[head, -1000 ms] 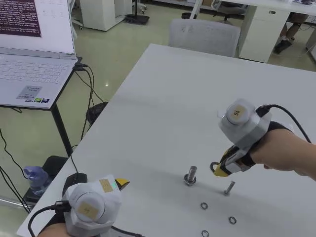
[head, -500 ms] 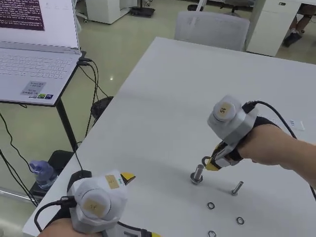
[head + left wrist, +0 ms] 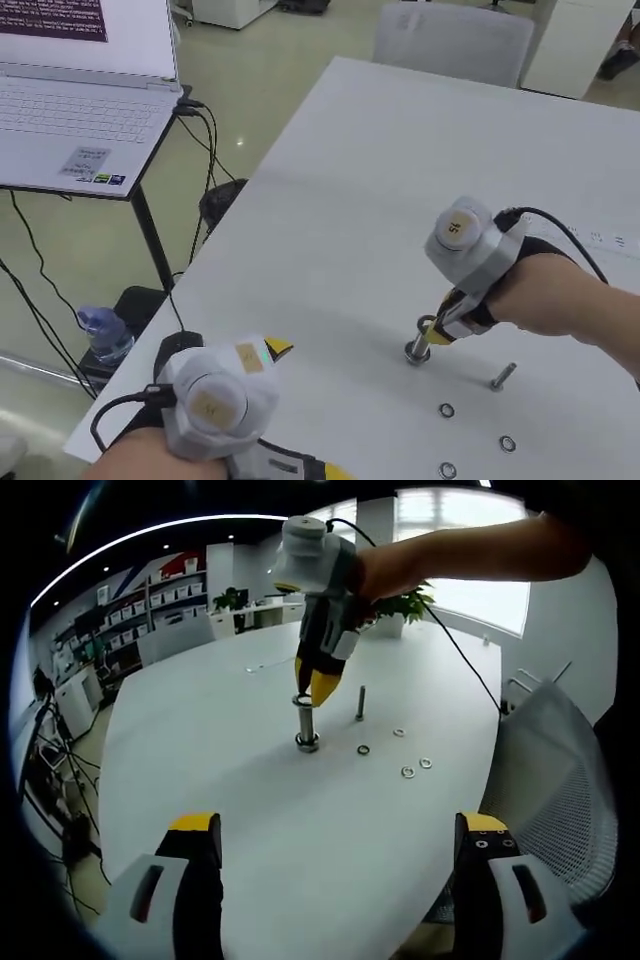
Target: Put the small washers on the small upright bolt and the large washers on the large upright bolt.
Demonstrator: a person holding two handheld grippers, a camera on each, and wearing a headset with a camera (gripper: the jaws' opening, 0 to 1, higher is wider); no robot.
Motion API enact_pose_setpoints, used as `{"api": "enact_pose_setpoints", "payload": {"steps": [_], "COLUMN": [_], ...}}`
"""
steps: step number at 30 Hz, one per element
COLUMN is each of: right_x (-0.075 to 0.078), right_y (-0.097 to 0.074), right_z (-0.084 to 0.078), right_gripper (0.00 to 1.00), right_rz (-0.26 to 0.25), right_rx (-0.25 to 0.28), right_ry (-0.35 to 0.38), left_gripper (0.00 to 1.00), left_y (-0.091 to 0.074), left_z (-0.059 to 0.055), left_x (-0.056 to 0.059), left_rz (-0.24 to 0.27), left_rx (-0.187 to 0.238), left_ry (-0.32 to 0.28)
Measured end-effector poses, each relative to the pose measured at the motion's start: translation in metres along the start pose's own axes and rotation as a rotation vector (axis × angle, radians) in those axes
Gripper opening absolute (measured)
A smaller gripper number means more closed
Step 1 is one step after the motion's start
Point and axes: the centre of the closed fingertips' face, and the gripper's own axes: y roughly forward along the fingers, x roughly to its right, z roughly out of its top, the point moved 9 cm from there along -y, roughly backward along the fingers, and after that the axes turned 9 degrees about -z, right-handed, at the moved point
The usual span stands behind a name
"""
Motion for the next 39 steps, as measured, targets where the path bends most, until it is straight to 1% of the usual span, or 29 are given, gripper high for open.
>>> {"api": "enact_pose_setpoints", "payload": {"steps": [2, 6, 8, 11, 18, 27, 32, 34, 39], "right_x": [0.000, -0.002, -0.002, -0.003, -0.003, -0.006, -0.007, -0.009, -0.008], "right_y": [0.002, 0.006, 0.007, 0.009, 0.019, 0.032, 0.042, 0.043, 0.049], "right_z": [0.001, 0.000, -0.002, -0.002, -0.003, -0.008, -0.010, -0.010, -0.011], "right_gripper": [0.21, 0.22, 0.22, 0.22, 0.22, 0.22, 0.22, 0.22, 0.22], "right_rz": [0.000, -0.004, -0.005, -0.003, -0.003, 0.001, 0.000, -0.003, -0.004], "right_rx": [-0.003, -0.018, -0.026, -0.024, -0.029, -0.035, -0.040, -0.039, -0.039], "right_ry": [0.000, -0.011, -0.016, -0.012, -0.016, -0.007, -0.005, -0.012, 0.002], "left_gripper": [0.97, 0.97, 0.98, 0.97, 0.97, 0.96, 0.96, 0.96, 0.96], "left_y": [0.000, -0.001, -0.001, -0.002, -0.001, -0.002, -0.003, -0.004, -0.004], "left_z": [0.000, -0.002, -0.003, -0.003, -0.003, -0.004, -0.007, -0.008, -0.009], "left_x": [-0.001, -0.001, -0.001, -0.001, 0.000, 0.001, 0.001, 0.001, 0.001], "left_rz": [0.000, 0.000, 0.001, 0.003, 0.001, 0.000, -0.001, 0.002, 0.001], "left_rx": [0.003, -0.014, -0.010, -0.010, -0.031, -0.024, -0.036, -0.036, -0.035], "left_ry": [-0.004, -0.002, -0.001, -0.003, 0.012, 0.003, 0.003, 0.004, 0.000]}}
